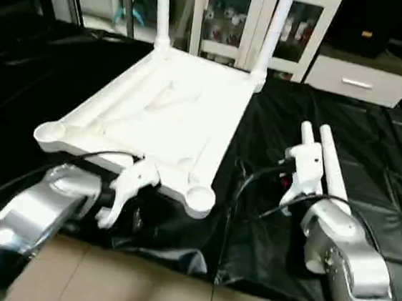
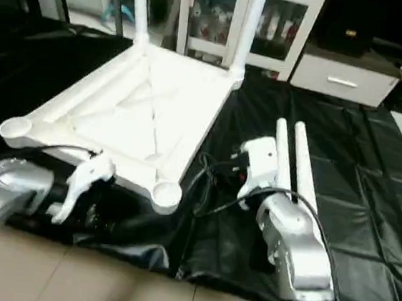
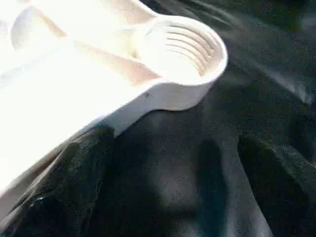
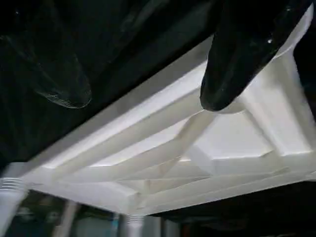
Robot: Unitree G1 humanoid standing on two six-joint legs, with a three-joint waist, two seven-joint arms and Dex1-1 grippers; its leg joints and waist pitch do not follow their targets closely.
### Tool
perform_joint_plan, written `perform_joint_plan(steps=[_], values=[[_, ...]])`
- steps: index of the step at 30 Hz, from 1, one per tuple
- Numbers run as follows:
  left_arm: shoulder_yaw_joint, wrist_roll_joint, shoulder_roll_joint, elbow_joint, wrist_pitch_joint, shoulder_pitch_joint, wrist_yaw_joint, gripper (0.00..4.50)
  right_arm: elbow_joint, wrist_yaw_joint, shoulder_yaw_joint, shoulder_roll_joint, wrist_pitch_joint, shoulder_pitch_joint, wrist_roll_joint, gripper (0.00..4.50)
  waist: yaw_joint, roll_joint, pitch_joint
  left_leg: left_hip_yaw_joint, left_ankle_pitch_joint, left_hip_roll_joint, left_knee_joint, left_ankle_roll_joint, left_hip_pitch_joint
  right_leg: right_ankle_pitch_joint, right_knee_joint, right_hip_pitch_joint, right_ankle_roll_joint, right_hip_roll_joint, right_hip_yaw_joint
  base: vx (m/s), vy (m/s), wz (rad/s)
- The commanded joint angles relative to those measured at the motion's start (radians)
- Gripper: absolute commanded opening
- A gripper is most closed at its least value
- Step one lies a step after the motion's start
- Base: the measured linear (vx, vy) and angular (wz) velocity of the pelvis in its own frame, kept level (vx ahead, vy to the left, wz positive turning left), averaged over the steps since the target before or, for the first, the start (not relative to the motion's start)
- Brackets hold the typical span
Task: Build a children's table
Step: Rotate table base
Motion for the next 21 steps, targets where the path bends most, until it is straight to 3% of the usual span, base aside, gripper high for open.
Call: perform_joint_plan(steps=[1,2,3,4,5,6,7,8,9,11,12,14,16,17,18,19,20,21], values=[[0.01,0.032,-0.021,0.079,-0.055,-0.046,0.064,4.5,-0.045,0.049,0.015,-0.02,0.034,0.016,0.037,3.88,0.003,0.024,-0.063,-0.002,-0.288,0.006,-0.077,-0.041,0.005,-0.236,-0.086,0.043,-0.149,-0.038,0.041,0.0,0.0,0.0],[0.01,0.033,-0.022,0.081,-0.056,-0.047,0.064,4.5,-0.046,0.051,0.016,-0.021,0.035,0.017,0.038,3.88,0.005,0.023,-0.065,-0.002,-0.286,0.008,-0.076,-0.041,0.005,-0.225,-0.085,0.044,-0.152,-0.04,0.04,0.0,0.0,0.0],[-0.007,0.04,-0.04,0.154,-0.085,-0.084,0.068,4.5,-0.096,0.154,0.06,-0.088,0.095,0.049,0.081,3.88,0.003,0.022,-0.064,-0.003,-0.28,0.006,-0.078,-0.037,0.001,-0.213,-0.084,0.048,-0.155,-0.038,0.039,0.0,0.0,0.0],[-0.017,0.043,-0.048,0.183,-0.097,-0.1,0.064,4.5,-0.124,0.209,0.084,-0.128,0.124,0.067,0.102,3.88,0.009,0.026,-0.066,-0.004,-0.28,0.007,-0.075,-0.027,0.007,-0.197,-0.086,0.051,-0.152,-0.035,0.04,0.0,0.0,0.0],[-0.022,0.045,-0.054,0.198,-0.106,-0.108,0.065,4.5,-0.143,0.243,0.099,-0.155,0.136,0.079,0.111,3.88,0.011,0.03,-0.065,-0.004,-0.274,0.008,-0.074,-0.023,0.005,-0.178,-0.084,0.053,-0.154,-0.036,0.041,0.0,0.0,0.0],[-0.025,0.048,-0.063,0.214,-0.115,-0.117,0.066,4.5,-0.159,0.27,0.11,-0.18,0.144,0.089,0.118,3.88,0.014,0.024,-0.065,-0.004,-0.264,0.01,-0.074,-0.018,-0.001,-0.164,-0.083,0.055,-0.161,-0.04,0.041,0.0,0.0,0.0],[-0.027,0.054,-0.083,0.243,-0.127,-0.136,0.069,4.5,-0.174,0.296,0.114,-0.209,0.154,0.099,0.124,3.88,0.014,0.03,-0.065,-0.003,-0.265,0.01,-0.074,-0.018,0.0,-0.166,-0.085,0.053,-0.169,-0.041,0.04,0.0,0.0,0.0],[-0.027,0.062,-0.091,0.257,-0.143,-0.144,0.068,4.5,-0.18,0.305,0.112,-0.218,0.153,0.101,0.127,3.88,0.015,0.027,-0.066,-0.003,-0.264,0.01,-0.072,-0.019,0.0,-0.168,-0.083,0.054,-0.174,-0.042,0.04,0.0,0.0,0.0],[-0.028,0.069,-0.098,0.265,-0.153,-0.15,0.065,4.5,-0.184,0.309,0.108,-0.226,0.149,0.101,0.127,3.88,0.016,0.033,-0.066,-0.002,-0.261,0.009,-0.071,-0.018,0.001,-0.166,-0.085,0.052,-0.183,-0.041,0.041,0.0,0.0,0.0],[-0.017,0.062,-0.101,0.25,-0.162,-0.148,0.057,4.5,-0.181,0.297,0.093,-0.224,0.139,0.096,0.117,3.88,0.019,0.036,-0.065,-0.003,-0.256,0.009,-0.07,-0.018,-0.002,-0.184,-0.083,0.053,-0.186,-0.045,0.042,0.0,0.0,0.0],[0.033,0.011,-0.088,0.156,-0.143,-0.124,0.049,4.5,-0.176,0.245,0.056,-0.205,0.129,0.082,0.102,3.88,0.016,0.052,-0.066,-0.004,-0.276,0.01,-0.07,-0.028,0.001,-0.209,-0.085,0.05,-0.191,-0.045,0.042,0.0,0.0,0.0],[0.067,-0.028,-0.083,0.1,-0.131,-0.107,0.045,4.5,-0.176,0.216,0.038,-0.193,0.13,0.078,0.1,3.88,0.015,0.048,-0.067,-0.003,-0.27,0.01,-0.07,-0.03,-0.001,-0.197,-0.084,0.051,-0.201,-0.044,0.042,0.0,0.0,0.0],[0.169,-0.121,-0.09,-0.048,-0.099,-0.05,0.076,4.5,-0.189,0.138,-0.003,-0.162,0.133,0.087,0.101,3.88,0.015,0.053,-0.068,-0.003,-0.262,0.012,-0.068,-0.031,-0.001,-0.184,-0.078,0.051,-0.215,-0.045,0.041,0.0,0.0,0.0],[0.264,-0.17,-0.136,-0.166,-0.063,-0.007,0.175,4.5,-0.2,0.066,-0.037,-0.122,0.132,0.103,0.097,3.88,0.012,0.049,-0.066,-0.001,-0.259,0.013,-0.069,-0.03,-0.004,-0.182,-0.076,0.05,-0.225,-0.044,0.04,0.0,0.0,0.0],[0.295,-0.171,-0.161,-0.199,-0.059,0.004,0.229,4.5,-0.203,0.037,-0.048,-0.105,0.127,0.112,0.091,3.88,0.009,0.044,-0.063,0.0,-0.271,0.013,-0.069,-0.026,-0.005,-0.211,-0.081,0.049,-0.227,-0.043,0.038,0.0,0.0,0.0],[0.313,-0.167,-0.177,-0.215,-0.06,0.01,0.261,4.5,-0.205,0.021,-0.054,-0.094,0.123,0.116,0.086,3.88,0.007,0.049,-0.063,0.002,-0.28,0.01,-0.067,-0.022,-0.001,-0.248,-0.086,0.044,-0.212,-0.038,0.036,0.0,0.0,0.0],[0.372,-0.188,-0.246,-0.288,-0.049,0.053,0.357,4.5,-0.214,-0.072,-0.065,-0.035,0.113,0.136,0.05,3.88,0.006,0.031,-0.062,0.003,-0.267,0.01,-0.068,-0.013,-0.004,-0.267,-0.086,0.046,-0.193,-0.038,0.037,0.0,0.0,0.0],[0.396,-0.188,-0.283,-0.307,-0.057,0.075,0.409,4.5,-0.216,-0.112,-0.068,-0.007,0.108,0.144,0.036,3.88,0.006,0.038,-0.061,0.002,-0.259,0.012,-0.07,-0.014,-0.008,-0.272,-0.088,0.045,-0.188,-0.04,0.038,0.0,0.0,0.0]])
